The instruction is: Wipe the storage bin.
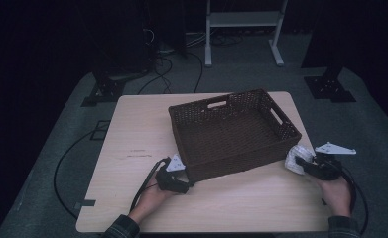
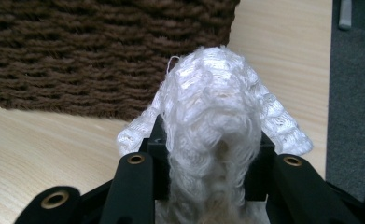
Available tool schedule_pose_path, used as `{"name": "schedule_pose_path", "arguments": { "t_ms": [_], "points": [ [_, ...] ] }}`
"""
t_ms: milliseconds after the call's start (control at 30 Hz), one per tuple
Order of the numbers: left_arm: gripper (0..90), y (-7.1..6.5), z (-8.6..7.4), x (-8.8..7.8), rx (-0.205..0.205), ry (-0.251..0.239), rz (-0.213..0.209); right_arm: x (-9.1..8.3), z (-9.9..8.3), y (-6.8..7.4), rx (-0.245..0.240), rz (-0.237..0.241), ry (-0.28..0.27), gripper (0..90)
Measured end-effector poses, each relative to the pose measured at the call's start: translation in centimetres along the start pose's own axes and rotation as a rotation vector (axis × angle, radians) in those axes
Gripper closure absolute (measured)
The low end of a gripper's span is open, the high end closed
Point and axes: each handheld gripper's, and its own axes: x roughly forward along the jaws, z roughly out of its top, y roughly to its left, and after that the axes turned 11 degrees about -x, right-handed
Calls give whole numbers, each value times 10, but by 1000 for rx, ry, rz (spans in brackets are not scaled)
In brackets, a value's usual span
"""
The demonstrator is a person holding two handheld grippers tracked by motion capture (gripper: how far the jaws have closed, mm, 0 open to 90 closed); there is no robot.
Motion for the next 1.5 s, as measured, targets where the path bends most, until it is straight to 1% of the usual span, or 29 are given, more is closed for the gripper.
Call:
{"name": "schedule_pose_path", "arguments": {
  "t_ms": [133,167,200,267,467,533,633,767,800,833,867,933,967,1200,1267,1333,1433,1500],
  "points": [
    [239,0,0,0,4,1,2,6,-5,1,-1,7,25,634],
    [239,0,0,0,4,1,2,8,-5,1,0,9,38,634],
    [239,0,0,0,4,1,2,8,-5,1,0,9,38,634],
    [238,0,0,0,3,0,3,12,-8,3,-9,5,63,634],
    [238,0,0,0,3,0,3,14,-11,5,-8,6,60,634],
    [238,0,0,0,3,1,2,11,-9,6,-15,2,52,634],
    [238,0,0,0,3,1,2,6,-5,6,-18,0,23,634],
    [238,0,0,0,3,-1,4,-2,1,6,-8,3,-19,634],
    [238,0,0,0,3,-1,4,-2,1,6,-8,3,-19,634],
    [238,0,0,0,2,-2,3,-7,5,5,-7,4,-47,634],
    [238,0,0,0,2,-2,3,-7,5,5,-7,4,-47,634],
    [239,0,0,0,2,-2,3,-14,8,6,-2,5,-76,634],
    [239,0,0,0,2,-2,3,-20,12,6,-2,5,-105,634],
    [239,0,0,0,1,-3,4,-34,23,11,-21,-4,-184,634],
    [239,0,0,0,2,-2,4,-36,25,12,-28,-3,-193,634],
    [239,0,0,0,2,-2,4,-34,25,13,-33,2,-187,634],
    [239,0,0,0,2,-2,4,-31,23,12,-32,5,-172,634],
    [239,0,0,0,1,-3,4,-25,20,12,-25,14,-145,633]
  ]
}}
